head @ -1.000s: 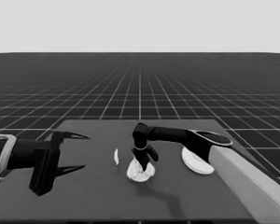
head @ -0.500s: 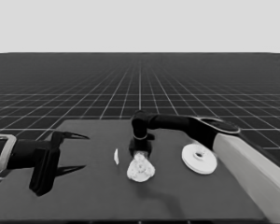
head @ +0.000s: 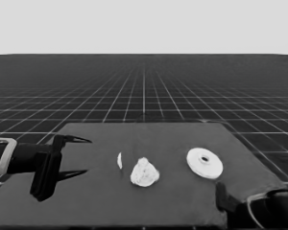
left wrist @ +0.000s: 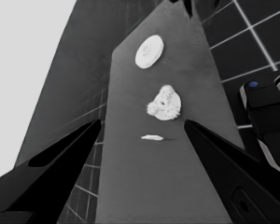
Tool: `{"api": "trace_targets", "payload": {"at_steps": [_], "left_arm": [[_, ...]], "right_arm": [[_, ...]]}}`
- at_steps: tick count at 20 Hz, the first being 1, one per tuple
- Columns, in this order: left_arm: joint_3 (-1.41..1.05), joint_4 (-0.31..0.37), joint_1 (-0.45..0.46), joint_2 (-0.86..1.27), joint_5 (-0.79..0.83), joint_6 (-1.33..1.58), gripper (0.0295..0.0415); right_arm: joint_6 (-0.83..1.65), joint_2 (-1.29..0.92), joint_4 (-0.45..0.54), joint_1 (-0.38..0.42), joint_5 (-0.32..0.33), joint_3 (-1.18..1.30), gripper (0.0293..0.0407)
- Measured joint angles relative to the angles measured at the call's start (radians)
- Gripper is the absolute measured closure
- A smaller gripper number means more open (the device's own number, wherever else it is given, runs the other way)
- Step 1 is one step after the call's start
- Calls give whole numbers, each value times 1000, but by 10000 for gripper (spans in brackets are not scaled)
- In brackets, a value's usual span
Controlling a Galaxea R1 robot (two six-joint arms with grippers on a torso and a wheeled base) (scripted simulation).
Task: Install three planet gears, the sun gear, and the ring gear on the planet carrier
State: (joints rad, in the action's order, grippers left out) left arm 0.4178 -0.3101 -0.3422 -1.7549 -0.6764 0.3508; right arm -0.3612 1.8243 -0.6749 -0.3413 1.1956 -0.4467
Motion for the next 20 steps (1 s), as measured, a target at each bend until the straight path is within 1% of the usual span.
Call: {"api": "trace_targets", "payload": {"at_steps": [4,5,6,7,8,9,11,14,15,16,18,20], "left_arm": [[0,0,0,0,0,0,326],[0,0,0,0,0,0,326],[0,0,0,0,0,0,326],[0,0,0,0,0,0,326],[0,0,0,0,0,0,326],[0,0,0,0,0,0,326],[0,0,0,0,0,0,326],[0,0,0,0,0,0,326],[0,0,0,0,0,0,326],[0,0,0,0,0,0,326],[0,0,0,0,0,0,326],[0,0,0,0,0,0,326]], "right_arm": [[40,-58,-20,-12,-14,53,315],[-173,66,446,320,46,-247,305],[-255,208,563,425,134,-581,307],[-289,321,589,431,198,-822,311],[-294,402,599,429,236,-992,313],[-289,458,604,427,259,-1109,314],[-275,519,606,424,280,-1235,315],[-264,549,607,422,288,-1297,315],[-252,567,563,353,227,-1333,315],[-240,584,539,302,189,-1368,315],[-224,607,521,258,153,-1414,315],[-217,616,516,245,140,-1432,315]]}}
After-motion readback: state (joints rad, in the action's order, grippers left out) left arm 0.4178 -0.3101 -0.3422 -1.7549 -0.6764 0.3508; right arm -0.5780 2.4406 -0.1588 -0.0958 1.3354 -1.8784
